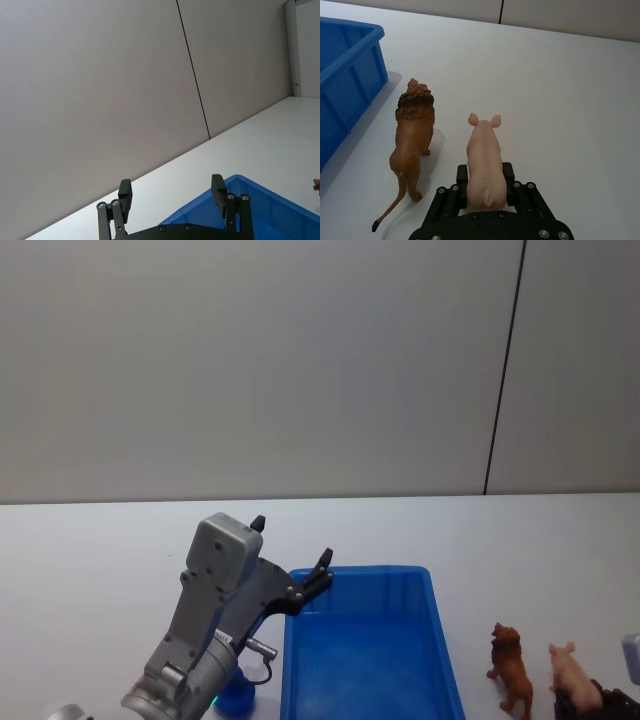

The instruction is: Pick up the two dolls from the table and place them into the box.

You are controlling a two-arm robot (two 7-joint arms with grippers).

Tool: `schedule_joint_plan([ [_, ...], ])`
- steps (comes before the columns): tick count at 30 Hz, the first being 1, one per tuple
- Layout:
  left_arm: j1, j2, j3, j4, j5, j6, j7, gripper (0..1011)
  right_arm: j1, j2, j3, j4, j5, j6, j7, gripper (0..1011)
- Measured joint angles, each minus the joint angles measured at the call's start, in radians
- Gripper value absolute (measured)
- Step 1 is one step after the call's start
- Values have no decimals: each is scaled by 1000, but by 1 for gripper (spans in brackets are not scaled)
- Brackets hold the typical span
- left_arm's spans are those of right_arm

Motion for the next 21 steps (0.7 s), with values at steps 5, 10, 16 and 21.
schedule_joint_plan([
  [5, 0, 0, 0, 0, 0, 0, 0, 1001, -3, -2, 2, -11, -2, -5, -10, 383],
  [10, 0, 0, 0, 0, 0, 0, 0, 1001, -9, -1, 8, -38, -5, -16, -24, 383],
  [16, 0, 0, 0, 0, 0, 0, 0, 1001, -12, 0, 14, -71, -8, -31, -29, 383],
  [21, 0, 0, 0, 0, 0, 0, 0, 1001, -10, 1, 16, -98, -10, -44, -8, 383],
])
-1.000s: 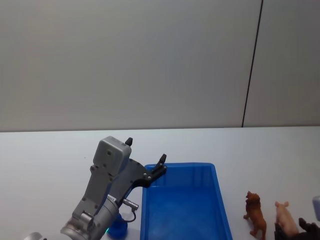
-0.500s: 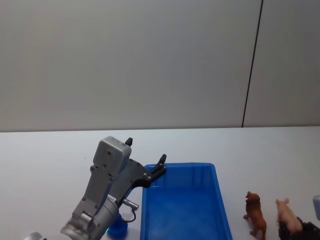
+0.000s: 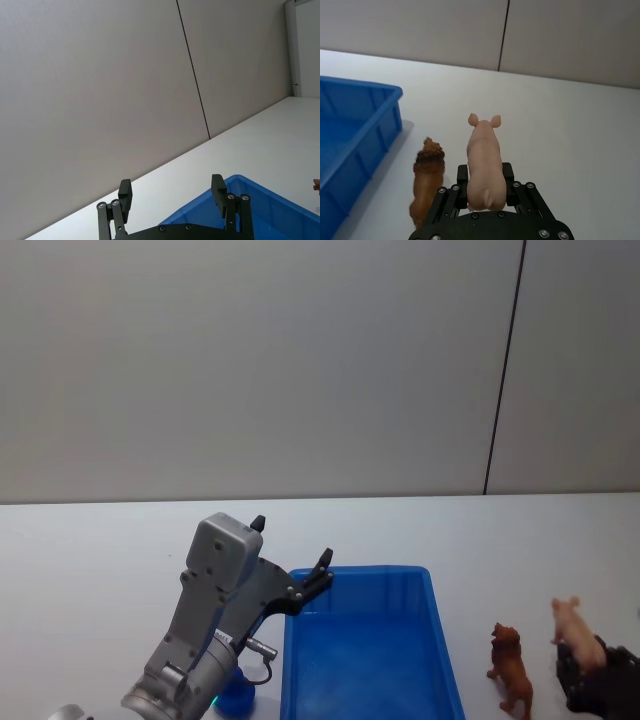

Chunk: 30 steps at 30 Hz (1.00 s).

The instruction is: Pick up the two dolls from the table and place them into the box.

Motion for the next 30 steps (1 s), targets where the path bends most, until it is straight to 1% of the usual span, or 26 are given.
schedule_joint_plan([
  [5, 0, 0, 0, 0, 0, 0, 0, 1001, 8, -1, 0, -14, -1, -10, 39, 383],
  [8, 0, 0, 0, 0, 0, 0, 0, 1001, 18, -4, -3, -19, -1, -16, 78, 383],
  [9, 0, 0, 0, 0, 0, 0, 0, 1001, 18, -4, -3, -19, -1, -16, 78, 383],
  [12, 0, 0, 0, 0, 0, 0, 0, 1001, 30, -9, -9, -20, -3, -21, 123, 383],
  [15, 0, 0, 0, 0, 0, 0, 0, 1001, 39, -13, -14, -20, -4, -25, 152, 383],
  [17, 0, 0, 0, 0, 0, 0, 0, 1001, 50, -19, -20, -16, -6, -27, 188, 383],
  [18, 0, 0, 0, 0, 0, 0, 0, 1001, 50, -19, -20, -16, -6, -27, 188, 383],
  [21, 0, 0, 0, 0, 0, 0, 0, 1001, 67, -30, -31, -6, -9, -32, 239, 383],
  [23, 0, 0, 0, 0, 0, 0, 0, 1001, 70, -32, -33, -5, -10, -33, 248, 383],
  [25, 0, 0, 0, 0, 0, 0, 0, 1001, 85, -42, -43, 4, -13, -37, 288, 383],
  [30, 0, 0, 0, 0, 0, 0, 0, 1001, 109, -60, -57, 19, -18, -42, 343, 383],
])
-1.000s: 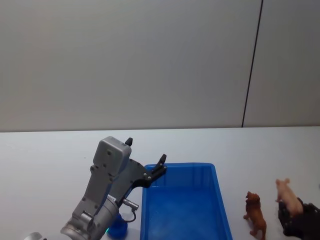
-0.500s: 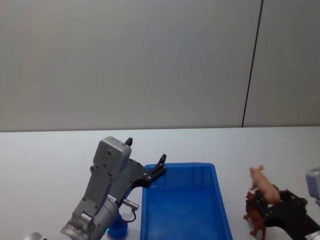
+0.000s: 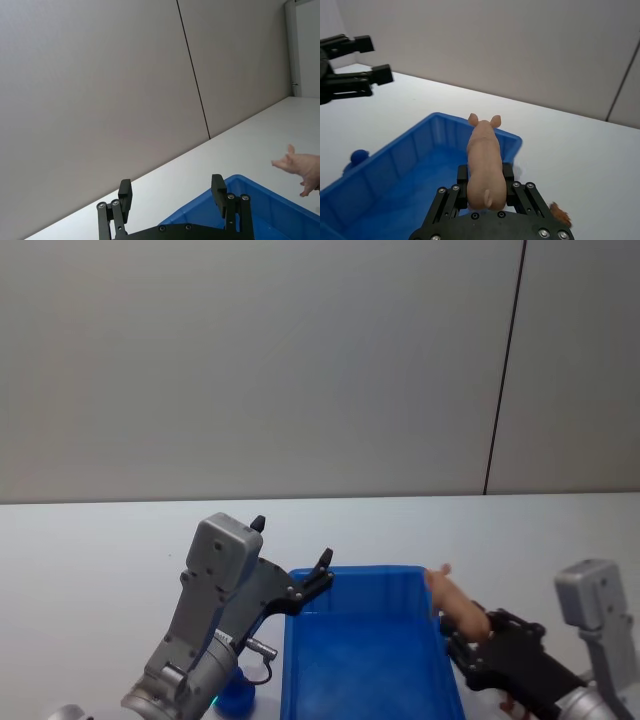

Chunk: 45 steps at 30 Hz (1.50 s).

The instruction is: Pick up the two dolls from the table and place them into the box.

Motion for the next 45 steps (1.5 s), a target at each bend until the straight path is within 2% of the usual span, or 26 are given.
schedule_joint_plan([
  [8, 0, 0, 0, 0, 0, 0, 0, 1001, 32, -22, -15, 27, -3, 1, 55, 418],
  [12, 0, 0, 0, 0, 0, 0, 0, 1001, 47, -31, -21, 45, -4, 7, 71, 578],
  [14, 0, 0, 0, 0, 0, 0, 0, 1001, 51, -33, -22, 50, -4, 9, 73, 609],
  [17, 0, 0, 0, 0, 0, 0, 0, 1001, 58, -37, -23, 62, -5, 15, 74, 735],
  [24, 0, 0, 0, 0, 0, 0, 0, 1001, 61, -37, -22, 70, -6, 21, 56, 926],
  [28, 0, 0, 0, 0, 0, 0, 0, 1001, 55, -33, -18, 66, -9, 23, 26, 1001],
  [34, 0, 0, 0, 0, 0, 0, 0, 1001, 36, -23, -11, 46, -11, 26, -20, 1001],
  [35, 0, 0, 0, 0, 0, 0, 0, 1001, 22, -16, -7, 31, -12, 29, -53, 1001],
  [45, 0, 0, 0, 0, 0, 0, 0, 1001, -33, 7, 9, -19, -13, 49, -167, 1001],
])
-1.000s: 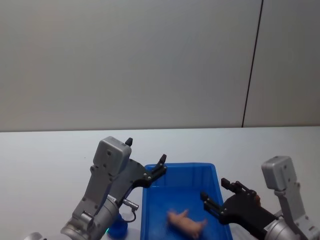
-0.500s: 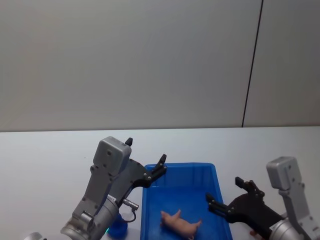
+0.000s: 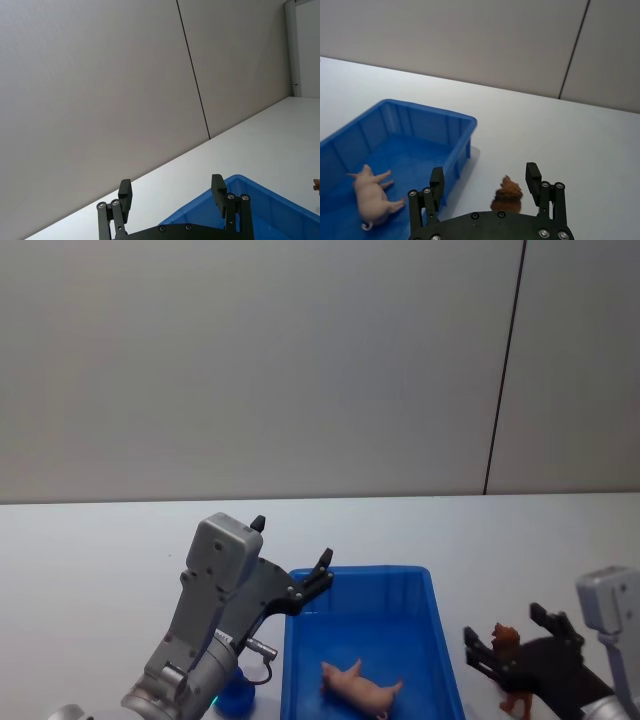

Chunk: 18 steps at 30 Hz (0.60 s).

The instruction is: Pick up the two dolls from the table and place them into the box.

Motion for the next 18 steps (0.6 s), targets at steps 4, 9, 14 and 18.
schedule_joint_plan([
  [4, 0, 0, 0, 0, 0, 0, 0, 1001, -20, 8, 7, -9, 0, 11, -39, 1001],
  [9, 0, 0, 0, 0, 0, 0, 0, 1001, -37, 14, 12, -10, 5, 21, -68, 1001],
  [14, 0, 0, 0, 0, 0, 0, 0, 1001, -48, 16, 16, 3, 12, 28, -80, 1001],
  [18, 0, 0, 0, 0, 0, 0, 0, 1001, -50, 15, 16, 22, 16, 28, -75, 1001],
])
